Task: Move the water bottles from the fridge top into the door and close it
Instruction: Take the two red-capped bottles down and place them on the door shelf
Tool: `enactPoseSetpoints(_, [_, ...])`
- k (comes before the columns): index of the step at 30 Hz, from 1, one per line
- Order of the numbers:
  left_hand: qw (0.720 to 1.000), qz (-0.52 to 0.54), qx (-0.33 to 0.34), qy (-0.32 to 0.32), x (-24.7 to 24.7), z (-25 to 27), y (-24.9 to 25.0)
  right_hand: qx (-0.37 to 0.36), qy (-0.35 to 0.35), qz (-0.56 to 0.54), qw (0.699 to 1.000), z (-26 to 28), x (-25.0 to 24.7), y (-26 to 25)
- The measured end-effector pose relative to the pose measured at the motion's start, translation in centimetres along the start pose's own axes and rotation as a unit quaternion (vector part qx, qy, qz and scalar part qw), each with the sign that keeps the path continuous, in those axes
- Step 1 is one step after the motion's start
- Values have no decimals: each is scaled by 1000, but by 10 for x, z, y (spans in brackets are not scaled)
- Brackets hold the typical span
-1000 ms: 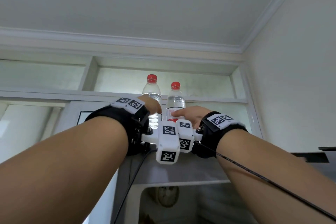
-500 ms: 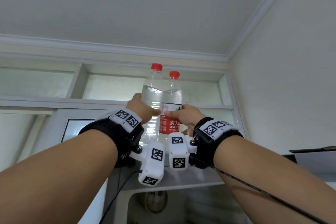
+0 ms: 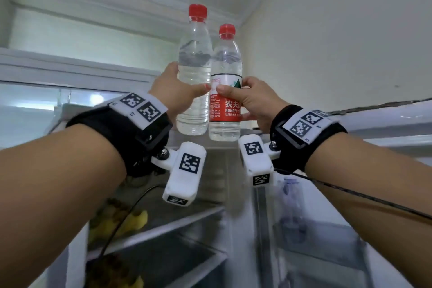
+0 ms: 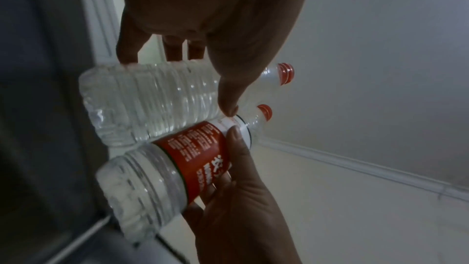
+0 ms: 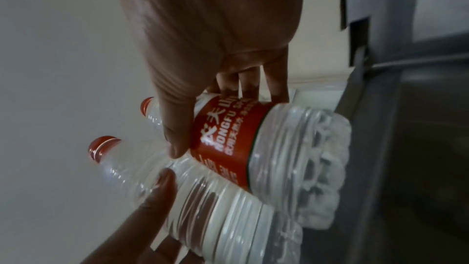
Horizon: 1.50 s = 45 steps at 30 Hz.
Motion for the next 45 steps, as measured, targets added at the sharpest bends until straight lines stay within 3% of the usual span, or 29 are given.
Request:
enactPoseSetpoints(5, [993, 82, -50, -63, 57, 64, -35, 49, 29, 81, 995, 59, -50, 42])
enactPoseSetpoints(10, [969, 184, -83, -143, 122, 115, -62, 91, 57, 157, 982, 117, -103, 72])
enactPoseSetpoints(23, [910, 236, -97, -326, 273, 220, -69, 199, 160, 207, 944, 248, -237, 105])
enactPoseSetpoints(32, [882, 244, -126, -384, 329, 276, -101, 255, 170, 242, 921, 309, -274, 152])
enactPoseSetpoints(40, [887, 273, -81, -364, 355, 257, -90, 205, 201, 252, 924, 288, -292, 148])
enactPoseSetpoints(45, [892, 249, -94, -366, 391, 270, -100, 228, 227, 238, 917, 294, -307, 180])
Point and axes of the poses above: each hand's wrist, its own z-axis away from the middle knuckle, its own x-axis out of the palm, y = z × x, the point moved 5 cm from there along -z, towards the middle knuckle, and after that the axes turned 5 degrees about -z, right-handed, at the moved point
